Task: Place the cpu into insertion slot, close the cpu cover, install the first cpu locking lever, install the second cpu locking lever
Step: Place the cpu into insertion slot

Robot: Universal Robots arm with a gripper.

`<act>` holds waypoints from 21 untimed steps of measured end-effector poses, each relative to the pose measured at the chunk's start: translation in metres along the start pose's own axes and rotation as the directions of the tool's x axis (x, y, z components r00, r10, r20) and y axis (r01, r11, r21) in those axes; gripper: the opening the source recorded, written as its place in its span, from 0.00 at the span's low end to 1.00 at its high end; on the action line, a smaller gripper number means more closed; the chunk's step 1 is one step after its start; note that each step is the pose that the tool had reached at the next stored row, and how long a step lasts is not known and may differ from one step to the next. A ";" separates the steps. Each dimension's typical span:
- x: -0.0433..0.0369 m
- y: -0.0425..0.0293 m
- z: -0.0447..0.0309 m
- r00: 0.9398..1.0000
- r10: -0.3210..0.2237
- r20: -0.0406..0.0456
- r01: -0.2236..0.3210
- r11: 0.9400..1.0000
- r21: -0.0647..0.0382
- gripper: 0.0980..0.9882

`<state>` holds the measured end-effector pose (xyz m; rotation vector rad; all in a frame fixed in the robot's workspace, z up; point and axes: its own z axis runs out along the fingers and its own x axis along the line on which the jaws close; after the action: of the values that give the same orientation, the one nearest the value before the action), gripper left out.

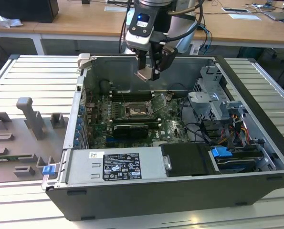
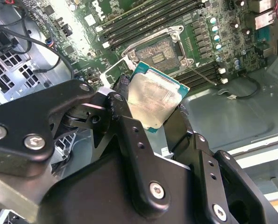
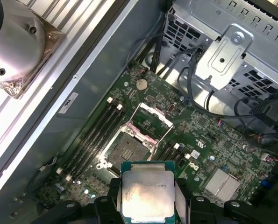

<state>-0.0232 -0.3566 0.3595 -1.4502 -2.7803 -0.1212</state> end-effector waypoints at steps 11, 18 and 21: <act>0.0000 -0.0001 0.0007 0.999 0.036 -0.002 -0.036 0.999 0.006 0.50; -0.0001 -0.0001 0.0012 0.998 0.056 -0.005 -0.056 0.998 0.010 0.50; -0.0001 -0.0001 0.0014 0.998 0.066 -0.006 -0.066 0.998 0.013 0.50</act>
<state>-0.0232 -0.3566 0.3582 -1.5340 -2.7192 -0.1069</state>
